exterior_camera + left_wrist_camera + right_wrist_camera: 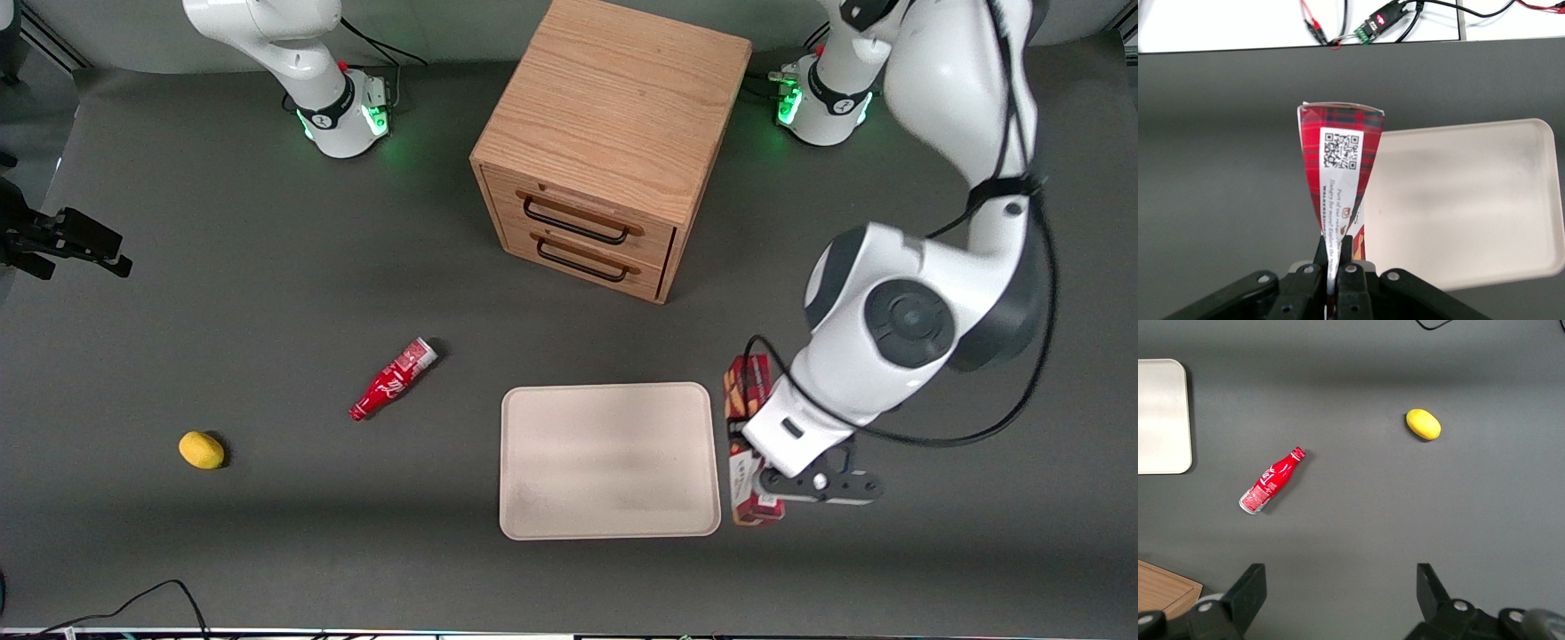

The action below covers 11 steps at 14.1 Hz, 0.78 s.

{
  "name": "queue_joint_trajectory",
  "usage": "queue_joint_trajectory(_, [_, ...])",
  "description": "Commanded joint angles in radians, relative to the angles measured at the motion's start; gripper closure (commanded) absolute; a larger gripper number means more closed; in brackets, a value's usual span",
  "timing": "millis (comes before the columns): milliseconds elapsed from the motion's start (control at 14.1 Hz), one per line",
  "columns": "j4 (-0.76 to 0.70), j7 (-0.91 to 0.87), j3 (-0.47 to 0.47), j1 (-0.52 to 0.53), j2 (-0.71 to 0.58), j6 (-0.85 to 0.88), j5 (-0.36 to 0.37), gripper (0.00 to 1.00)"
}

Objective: Place red cookie box on tray
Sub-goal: 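Carry the held box over the cream tray with the left gripper, then lower the box upright onto the tray and open the left gripper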

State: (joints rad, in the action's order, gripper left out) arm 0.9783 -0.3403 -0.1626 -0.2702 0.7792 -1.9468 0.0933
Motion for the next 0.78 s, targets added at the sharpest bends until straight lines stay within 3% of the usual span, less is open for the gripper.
queue_joint_trajectory(0, [-0.092,-0.06,0.017,-0.049,0.109,-0.055,0.016,1.0])
queue_joint_trajectory(284, [-0.09,-0.114,0.087,-0.116,0.169,-0.093,0.013,1.0])
queue_joint_trajectory(710, [-0.073,-0.135,0.086,-0.119,0.216,-0.156,0.011,1.0])
